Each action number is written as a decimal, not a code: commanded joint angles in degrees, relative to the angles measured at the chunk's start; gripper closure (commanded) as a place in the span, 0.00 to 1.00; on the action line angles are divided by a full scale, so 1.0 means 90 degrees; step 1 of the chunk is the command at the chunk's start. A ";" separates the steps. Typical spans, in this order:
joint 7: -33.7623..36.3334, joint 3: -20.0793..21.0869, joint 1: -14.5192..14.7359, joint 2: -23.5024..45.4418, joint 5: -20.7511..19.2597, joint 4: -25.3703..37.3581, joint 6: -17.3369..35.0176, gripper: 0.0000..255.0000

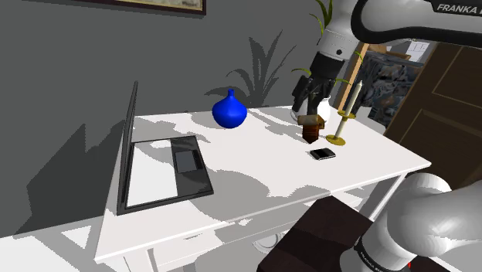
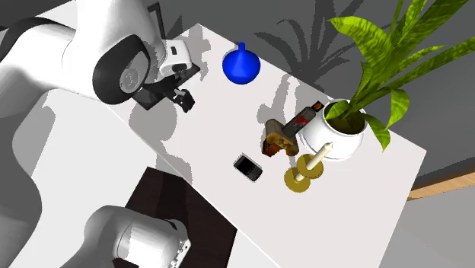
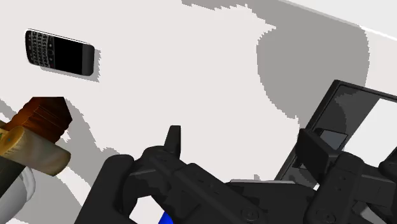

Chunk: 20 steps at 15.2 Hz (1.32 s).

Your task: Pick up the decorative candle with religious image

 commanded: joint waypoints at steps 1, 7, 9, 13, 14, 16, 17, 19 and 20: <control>0.0000 0.0000 0.0000 0.0000 0.0000 0.0000 0.0000 0.00; -0.0111 -0.0445 -0.0394 0.0861 -0.0279 0.0387 0.0525 0.00; -0.0143 -0.0596 -0.0511 0.1160 -0.0350 0.0552 0.0680 0.00; -0.0207 -0.0900 -0.0727 0.1772 -0.0449 0.0935 0.0954 0.00; -0.0224 -0.0976 -0.0777 0.1927 -0.0465 0.1041 0.1015 0.00; -0.0260 -0.1130 -0.0876 0.2241 -0.0484 0.1266 0.1127 0.00; -0.0279 -0.1207 -0.0923 0.2399 -0.0487 0.1385 0.1179 0.00; -0.0320 -0.1361 -0.1018 0.2719 -0.0480 0.1635 0.1271 0.00; -0.0342 -0.1439 -0.1065 0.2880 -0.0469 0.1766 0.1312 0.00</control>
